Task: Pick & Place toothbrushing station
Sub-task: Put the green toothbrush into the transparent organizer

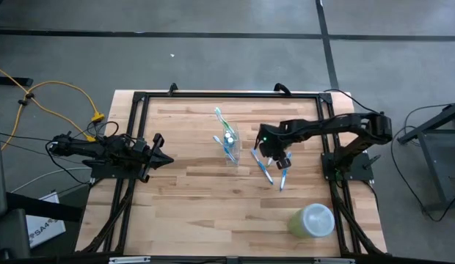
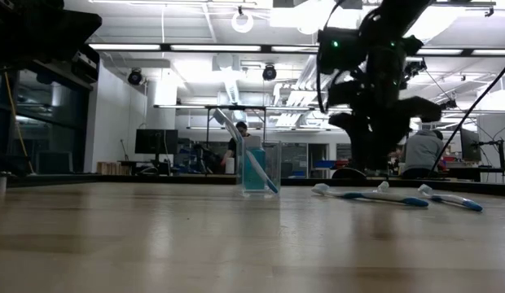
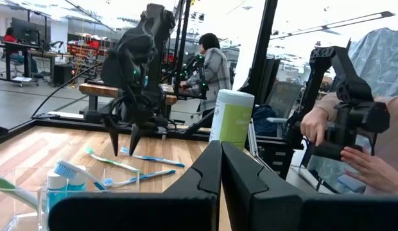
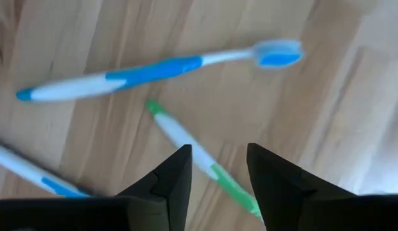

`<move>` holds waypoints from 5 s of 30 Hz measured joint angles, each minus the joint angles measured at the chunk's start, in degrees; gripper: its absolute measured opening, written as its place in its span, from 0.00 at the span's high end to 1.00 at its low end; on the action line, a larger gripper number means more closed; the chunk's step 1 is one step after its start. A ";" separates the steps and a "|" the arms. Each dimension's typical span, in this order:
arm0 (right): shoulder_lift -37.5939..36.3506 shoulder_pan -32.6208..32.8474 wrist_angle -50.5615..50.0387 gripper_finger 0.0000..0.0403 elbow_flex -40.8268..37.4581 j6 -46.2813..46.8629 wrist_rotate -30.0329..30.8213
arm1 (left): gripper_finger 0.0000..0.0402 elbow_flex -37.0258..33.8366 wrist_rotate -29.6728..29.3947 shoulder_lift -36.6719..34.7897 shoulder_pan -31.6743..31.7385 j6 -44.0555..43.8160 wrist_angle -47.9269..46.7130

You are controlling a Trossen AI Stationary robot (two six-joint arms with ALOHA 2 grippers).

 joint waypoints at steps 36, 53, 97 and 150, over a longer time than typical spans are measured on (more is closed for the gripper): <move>6.68 -4.63 3.83 0.65 -4.32 -17.19 -0.43 | 0.99 0.02 0.00 0.00 0.00 0.00 0.02; 6.80 -6.56 0.83 0.65 -4.43 -15.24 2.80 | 0.99 0.02 -0.01 0.00 0.00 0.00 0.20; 4.74 -6.05 -0.70 0.93 -4.61 -18.57 2.82 | 0.99 0.02 -0.02 0.00 -0.01 0.00 0.15; 4.81 7.36 -1.64 0.99 -2.24 -19.86 49.97 | 0.99 0.02 -0.02 -0.02 0.00 0.00 0.15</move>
